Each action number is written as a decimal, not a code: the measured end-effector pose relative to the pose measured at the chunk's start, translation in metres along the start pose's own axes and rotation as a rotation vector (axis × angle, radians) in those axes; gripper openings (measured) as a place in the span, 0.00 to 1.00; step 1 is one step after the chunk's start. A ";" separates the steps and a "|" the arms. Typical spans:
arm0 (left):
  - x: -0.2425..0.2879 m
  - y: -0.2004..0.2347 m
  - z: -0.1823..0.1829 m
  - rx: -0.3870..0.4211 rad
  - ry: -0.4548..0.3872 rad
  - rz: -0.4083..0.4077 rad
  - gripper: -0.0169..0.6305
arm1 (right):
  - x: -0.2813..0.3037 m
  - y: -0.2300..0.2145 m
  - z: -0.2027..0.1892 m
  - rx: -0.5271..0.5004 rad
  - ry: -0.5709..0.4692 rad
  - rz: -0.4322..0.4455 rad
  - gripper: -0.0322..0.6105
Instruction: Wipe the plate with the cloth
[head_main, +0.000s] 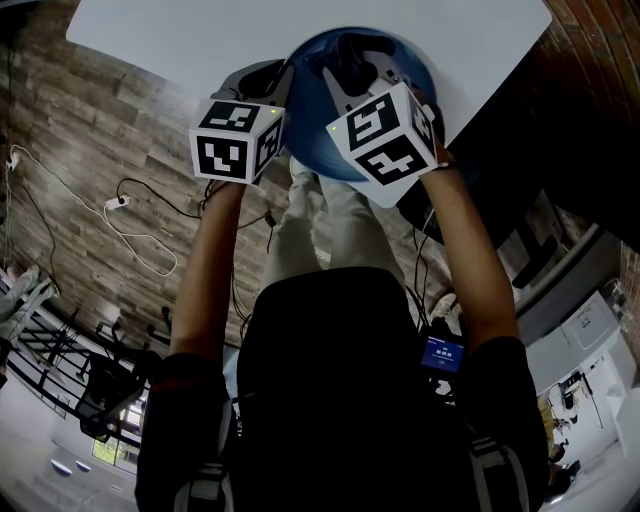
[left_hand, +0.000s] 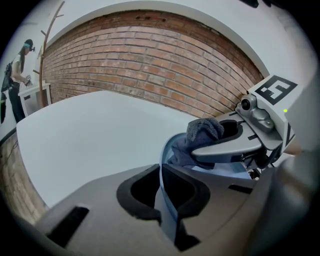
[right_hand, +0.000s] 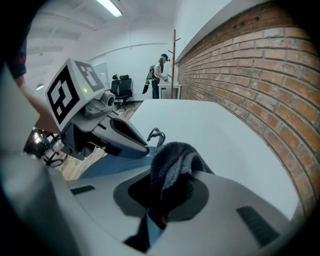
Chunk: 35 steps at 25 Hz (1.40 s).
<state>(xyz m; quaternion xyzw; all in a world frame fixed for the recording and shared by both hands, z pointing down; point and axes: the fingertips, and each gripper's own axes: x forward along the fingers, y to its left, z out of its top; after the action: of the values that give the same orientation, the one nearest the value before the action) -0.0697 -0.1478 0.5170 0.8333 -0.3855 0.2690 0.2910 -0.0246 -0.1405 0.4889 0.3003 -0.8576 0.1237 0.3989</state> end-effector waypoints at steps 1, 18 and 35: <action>0.000 0.000 0.000 0.001 -0.001 0.000 0.08 | 0.001 0.000 0.000 0.000 0.002 0.003 0.11; -0.003 0.001 0.001 -0.010 -0.007 0.005 0.08 | 0.004 -0.002 -0.015 -0.002 0.074 0.017 0.11; 0.000 -0.001 0.000 -0.003 -0.007 0.024 0.08 | -0.027 -0.008 -0.062 -0.018 0.170 -0.011 0.11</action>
<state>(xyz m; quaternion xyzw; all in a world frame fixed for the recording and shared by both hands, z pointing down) -0.0691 -0.1474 0.5166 0.8291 -0.3967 0.2689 0.2879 0.0319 -0.1080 0.5084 0.2900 -0.8201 0.1385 0.4735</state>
